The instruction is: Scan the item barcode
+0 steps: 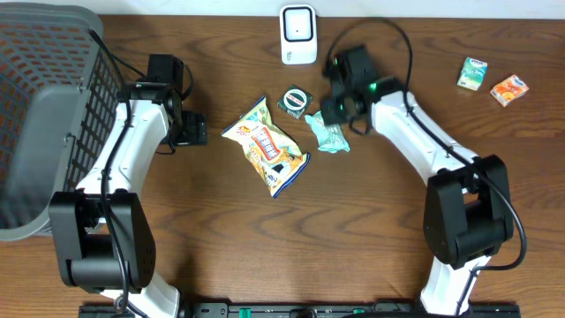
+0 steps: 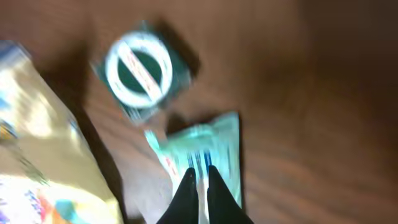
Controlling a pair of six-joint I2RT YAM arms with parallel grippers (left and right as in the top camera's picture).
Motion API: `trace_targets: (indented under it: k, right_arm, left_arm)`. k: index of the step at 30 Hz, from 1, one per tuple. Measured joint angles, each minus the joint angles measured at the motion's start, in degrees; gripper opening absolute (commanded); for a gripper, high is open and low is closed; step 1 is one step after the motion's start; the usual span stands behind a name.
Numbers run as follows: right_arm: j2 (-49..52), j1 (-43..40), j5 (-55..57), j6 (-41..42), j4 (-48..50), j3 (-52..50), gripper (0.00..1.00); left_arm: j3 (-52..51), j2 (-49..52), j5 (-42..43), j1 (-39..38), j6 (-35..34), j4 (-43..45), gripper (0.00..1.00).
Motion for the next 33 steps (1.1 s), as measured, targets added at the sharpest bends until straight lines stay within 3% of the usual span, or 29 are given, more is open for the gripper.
trace_targets:
  k: [3,5,6,7,17,22,24,33]
  right_arm:
    - [-0.1,0.0,0.8,0.0,0.3,1.8,0.03]
    - [-0.1,0.0,1.1,0.0,-1.8,1.8,0.33]
    - [-0.1,0.0,1.2,-0.1,-2.5,1.8,0.41]
    - [-0.1,0.0,1.4,0.0,-3.0,1.7,0.41]
    - [7.9,0.3,1.4,-0.2,-1.9,-0.2,0.32]
    - [9.3,2.0,1.7,-0.7,-1.7,-0.3,0.13]
    - [9.3,2.7,2.1,-0.7,-1.6,-0.3,0.01]
    - [9.1,3.0,2.3,-0.2,-3.6,0.3,0.01]
  left_arm:
    - [0.0,0.0,0.0,0.0,0.0,0.0,0.98]
    - [0.0,0.0,0.0,0.0,0.0,0.0,0.98]
    - [0.0,0.0,0.0,0.0,0.0,0.0,0.98]
    - [0.0,0.0,0.0,0.0,0.0,0.0,0.98]
    - [0.0,0.0,0.0,0.0,0.0,0.0,0.98]
    - [0.0,0.0,0.0,0.0,0.0,0.0,0.98]
    - [0.0,0.0,0.0,0.0,0.0,0.0,0.98]
    - [0.0,0.0,0.0,0.0,0.0,0.0,0.98]
